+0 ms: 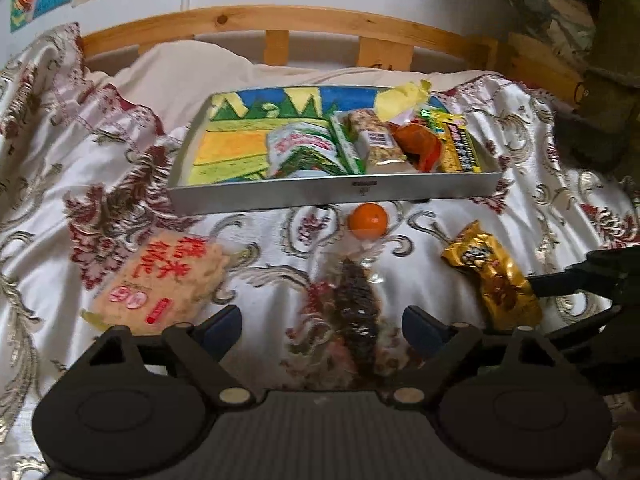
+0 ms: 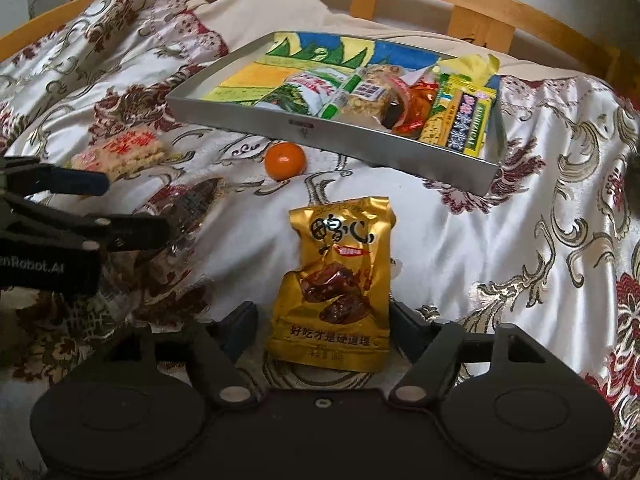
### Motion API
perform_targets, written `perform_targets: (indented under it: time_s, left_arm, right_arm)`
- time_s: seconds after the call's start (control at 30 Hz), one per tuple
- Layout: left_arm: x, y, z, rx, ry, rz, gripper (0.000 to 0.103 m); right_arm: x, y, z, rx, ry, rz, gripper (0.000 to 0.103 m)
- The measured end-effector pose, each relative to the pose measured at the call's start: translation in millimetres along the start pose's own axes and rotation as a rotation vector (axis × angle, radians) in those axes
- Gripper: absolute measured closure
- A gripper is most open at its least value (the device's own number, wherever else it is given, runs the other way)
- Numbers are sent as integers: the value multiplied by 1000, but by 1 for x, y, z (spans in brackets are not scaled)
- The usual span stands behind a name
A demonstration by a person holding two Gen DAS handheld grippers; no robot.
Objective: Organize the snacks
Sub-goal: 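Grasp the dark jerky stick with the left tool while the right tool grasps the gold bag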
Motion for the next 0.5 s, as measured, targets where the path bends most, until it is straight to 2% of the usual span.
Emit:
perform_targets:
  time_s: [0.2, 0.23, 0.37, 0.5]
  left_arm:
    - [8, -5, -20, 58, -53, 32, 23]
    - [12, -8, -23, 70, -61, 55, 28]
    - [15, -14, -22, 58, -36, 97, 41]
    - [13, -20, -18, 47, -10, 138, 44]
  right_arm:
    - [0, -1, 0, -9, -1, 4, 26]
    - [0, -1, 0, -8, 4, 3, 27]
    - [1, 0, -1, -4, 28, -4, 27]
    - [-2, -1, -4, 3, 40, -17, 27]
Point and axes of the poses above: each gripper's, at about its wrist camera, not at the fingertips, and y roughly against the way its jaws point, z to its left, x to its underside, the point moved 10 cm from there along -y, roughly the way its jaws point, and after that the axes turned 13 degrees about -z, right-handed, at the moved point
